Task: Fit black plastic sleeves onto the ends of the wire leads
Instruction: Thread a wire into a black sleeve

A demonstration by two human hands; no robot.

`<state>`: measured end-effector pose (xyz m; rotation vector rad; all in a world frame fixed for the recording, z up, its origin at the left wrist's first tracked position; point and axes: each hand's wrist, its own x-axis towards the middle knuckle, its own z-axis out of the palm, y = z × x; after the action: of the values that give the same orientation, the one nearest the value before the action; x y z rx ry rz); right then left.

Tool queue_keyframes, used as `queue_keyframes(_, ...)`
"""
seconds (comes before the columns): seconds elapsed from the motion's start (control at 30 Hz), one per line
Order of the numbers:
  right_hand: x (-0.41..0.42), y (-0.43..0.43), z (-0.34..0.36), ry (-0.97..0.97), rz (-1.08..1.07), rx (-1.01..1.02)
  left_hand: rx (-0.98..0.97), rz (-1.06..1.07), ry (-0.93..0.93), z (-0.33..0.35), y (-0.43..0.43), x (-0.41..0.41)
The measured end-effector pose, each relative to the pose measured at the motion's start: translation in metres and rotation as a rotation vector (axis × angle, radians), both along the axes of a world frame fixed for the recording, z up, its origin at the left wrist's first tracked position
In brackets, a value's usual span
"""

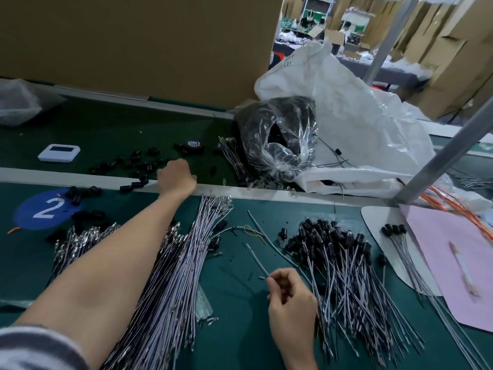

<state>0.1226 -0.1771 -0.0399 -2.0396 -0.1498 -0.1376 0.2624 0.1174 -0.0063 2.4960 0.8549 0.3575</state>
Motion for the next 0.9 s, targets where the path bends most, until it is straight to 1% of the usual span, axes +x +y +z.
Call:
queue_keyframes(0.07, 0.001, 0.000, -0.001, -0.004, 0.003, -0.002, -0.010, 0.048, 0.029, -0.005, 0.003, 0.005)
queue_keyframes(0.13, 0.002, 0.000, 0.000, -0.013, 0.004, -0.001, -0.116, 0.069, 0.014, -0.005, 0.004, 0.010)
queue_keyframes(0.23, 0.003, 0.000, 0.000, -0.024, 0.003, -0.009, -0.194, 0.044, -0.115, -0.004, 0.002, 0.014)
queue_keyframes(0.4, 0.002, -0.001, 0.001, -0.039, 0.009, -0.007, -0.184, -0.021, -0.245, 0.000, 0.001, 0.011)
queue_keyframes(0.47, 0.002, -0.001, 0.002, -0.045, 0.008, 0.003, -0.229, -0.032, -0.314, 0.006, -0.004, 0.003)
queue_keyframes(0.5, 0.002, -0.001, 0.002, -0.048, 0.005, 0.015, -0.289, -0.029, -0.354, 0.010, -0.009, -0.004)
queue_keyframes(0.57, 0.000, -0.003, 0.004, -0.055, 0.001, 0.052, -0.531, -0.045, -0.434, 0.017, -0.026, -0.027)
queue_keyframes(0.67, -0.007, -0.005, 0.011, -0.070, 0.002, 0.108, -1.007, -0.130, -0.513, 0.022, -0.055, -0.078)
queue_keyframes(0.77, -0.012, -0.008, 0.029, -0.095, 0.016, 0.171, -1.408, -0.143, -0.616, 0.032, -0.084, -0.134)
queue_keyframes(0.83, -0.014, -0.010, 0.045, -0.101, 0.060, 0.200, -1.588, -0.172, -0.673, 0.038, -0.102, -0.163)
queue_keyframes(0.9, -0.019, -0.012, 0.059, -0.094, 0.114, 0.235, -1.679, -0.207, -0.718, 0.042, -0.115, -0.184)
